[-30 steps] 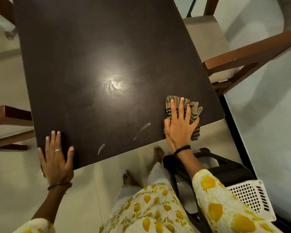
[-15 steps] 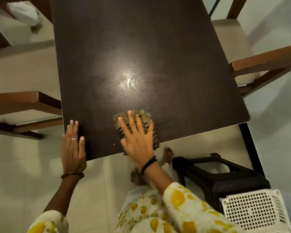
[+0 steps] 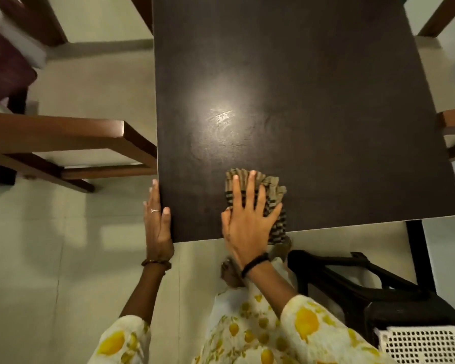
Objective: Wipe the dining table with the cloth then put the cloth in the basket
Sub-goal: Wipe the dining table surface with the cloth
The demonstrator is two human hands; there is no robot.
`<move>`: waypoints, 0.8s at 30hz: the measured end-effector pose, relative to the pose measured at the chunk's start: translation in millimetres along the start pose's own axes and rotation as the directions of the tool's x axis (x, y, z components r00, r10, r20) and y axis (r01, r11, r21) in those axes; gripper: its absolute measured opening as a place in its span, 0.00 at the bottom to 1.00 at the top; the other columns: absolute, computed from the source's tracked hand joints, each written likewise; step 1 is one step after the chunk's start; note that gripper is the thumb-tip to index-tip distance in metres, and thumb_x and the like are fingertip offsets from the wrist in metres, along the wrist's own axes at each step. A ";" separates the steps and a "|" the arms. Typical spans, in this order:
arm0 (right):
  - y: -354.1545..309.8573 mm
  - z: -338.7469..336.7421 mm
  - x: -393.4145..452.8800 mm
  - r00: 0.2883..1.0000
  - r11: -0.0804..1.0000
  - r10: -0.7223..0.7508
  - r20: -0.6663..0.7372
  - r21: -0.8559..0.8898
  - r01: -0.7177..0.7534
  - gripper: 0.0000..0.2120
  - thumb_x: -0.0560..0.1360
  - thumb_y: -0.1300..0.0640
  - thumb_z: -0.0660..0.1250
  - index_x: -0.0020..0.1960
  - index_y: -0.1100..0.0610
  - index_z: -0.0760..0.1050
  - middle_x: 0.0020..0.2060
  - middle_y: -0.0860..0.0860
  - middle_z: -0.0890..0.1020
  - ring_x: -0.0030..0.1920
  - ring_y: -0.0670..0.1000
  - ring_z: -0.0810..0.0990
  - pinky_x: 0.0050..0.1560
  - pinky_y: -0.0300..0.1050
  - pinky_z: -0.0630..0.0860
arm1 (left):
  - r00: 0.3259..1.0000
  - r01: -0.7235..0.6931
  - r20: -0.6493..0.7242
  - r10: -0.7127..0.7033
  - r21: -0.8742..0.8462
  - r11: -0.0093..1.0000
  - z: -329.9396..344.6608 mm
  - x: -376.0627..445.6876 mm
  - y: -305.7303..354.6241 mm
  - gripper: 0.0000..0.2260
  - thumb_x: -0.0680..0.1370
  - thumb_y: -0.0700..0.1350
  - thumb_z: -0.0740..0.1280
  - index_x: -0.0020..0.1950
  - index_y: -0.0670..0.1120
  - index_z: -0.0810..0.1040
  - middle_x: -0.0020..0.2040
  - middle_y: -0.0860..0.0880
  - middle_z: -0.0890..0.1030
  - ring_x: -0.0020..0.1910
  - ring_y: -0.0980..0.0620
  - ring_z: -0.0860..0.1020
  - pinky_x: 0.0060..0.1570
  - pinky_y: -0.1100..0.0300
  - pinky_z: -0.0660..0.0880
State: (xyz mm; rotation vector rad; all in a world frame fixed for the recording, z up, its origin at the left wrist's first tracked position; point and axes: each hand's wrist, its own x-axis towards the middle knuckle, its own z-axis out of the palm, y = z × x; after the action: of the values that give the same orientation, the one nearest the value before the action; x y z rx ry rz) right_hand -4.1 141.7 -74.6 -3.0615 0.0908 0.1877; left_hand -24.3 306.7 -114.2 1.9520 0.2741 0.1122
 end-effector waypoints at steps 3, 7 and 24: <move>-32.2 3.3 -3.4 0.994 0.994 -0.105 0.011 0.003 0.105 0.32 0.71 0.47 0.52 0.75 0.50 0.57 0.74 0.55 0.60 0.70 0.57 0.63 0.64 0.70 0.57 | 0.994 0.109 0.050 -0.097 -0.348 0.931 -0.3 -2.4 7.7 0.29 0.78 0.62 0.51 0.75 0.53 0.46 0.76 0.54 0.52 0.74 0.54 0.53 0.73 0.49 0.51; -65.0 4.5 -9.7 0.966 0.966 -0.254 0.034 0.045 0.253 0.32 0.71 0.46 0.52 0.75 0.51 0.57 0.74 0.55 0.60 0.71 0.56 0.63 0.66 0.68 0.50 | 0.980 0.198 0.091 -0.176 -0.503 0.841 -3.4 -6.6 19.1 0.35 0.76 0.65 0.54 0.76 0.49 0.49 0.75 0.52 0.57 0.72 0.56 0.59 0.67 0.64 0.61; -39.8 13.3 -37.7 0.610 0.609 -0.793 0.007 -0.019 0.793 0.36 0.66 0.52 0.71 0.72 0.45 0.62 0.72 0.49 0.66 0.69 0.52 0.67 0.67 0.64 0.61 | 0.913 0.402 0.190 -0.361 -0.270 0.875 -44.1 16.9 24.5 0.29 0.77 0.63 0.39 0.67 0.54 0.70 0.70 0.52 0.68 0.71 0.63 0.58 0.72 0.54 0.45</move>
State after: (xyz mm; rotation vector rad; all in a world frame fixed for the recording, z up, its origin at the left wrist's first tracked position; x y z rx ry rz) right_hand -40.5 184.4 -80.3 -2.7654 -1.2628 0.1150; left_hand -13.6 341.5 -75.3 1.5577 0.5187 -0.2263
